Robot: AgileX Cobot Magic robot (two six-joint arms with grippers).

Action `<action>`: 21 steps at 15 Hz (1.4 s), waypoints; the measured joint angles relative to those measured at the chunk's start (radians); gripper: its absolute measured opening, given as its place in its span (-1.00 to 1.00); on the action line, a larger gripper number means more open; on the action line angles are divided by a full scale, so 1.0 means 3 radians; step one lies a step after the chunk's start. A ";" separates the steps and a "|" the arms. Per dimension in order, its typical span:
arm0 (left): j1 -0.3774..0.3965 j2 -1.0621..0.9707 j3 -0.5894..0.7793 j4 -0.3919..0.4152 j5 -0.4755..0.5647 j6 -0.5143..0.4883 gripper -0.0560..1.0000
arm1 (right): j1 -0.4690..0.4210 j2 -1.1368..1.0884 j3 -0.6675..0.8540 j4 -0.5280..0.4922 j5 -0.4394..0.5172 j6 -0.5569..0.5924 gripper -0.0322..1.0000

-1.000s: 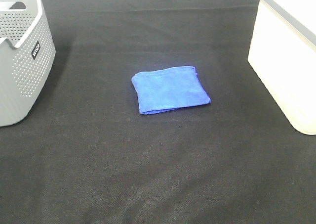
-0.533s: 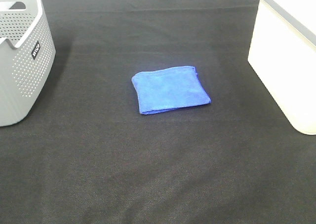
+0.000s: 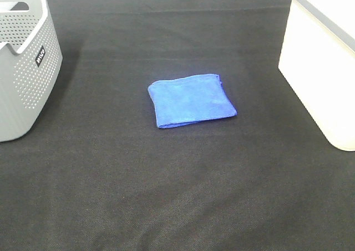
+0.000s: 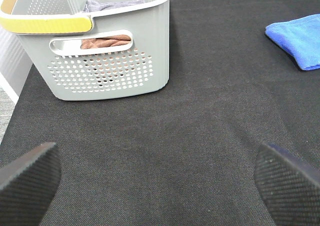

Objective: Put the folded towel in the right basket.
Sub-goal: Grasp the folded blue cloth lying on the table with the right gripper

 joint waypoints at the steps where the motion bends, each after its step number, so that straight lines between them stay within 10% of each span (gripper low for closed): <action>1: 0.0000 0.0000 0.0000 0.0000 0.0000 0.0000 0.97 | 0.0000 0.0000 0.0000 0.0000 0.0000 0.0000 0.94; 21: 0.0000 0.0000 0.0000 0.0000 0.0000 0.0000 0.97 | 0.0000 0.0000 0.0000 0.0000 0.0000 0.0000 0.94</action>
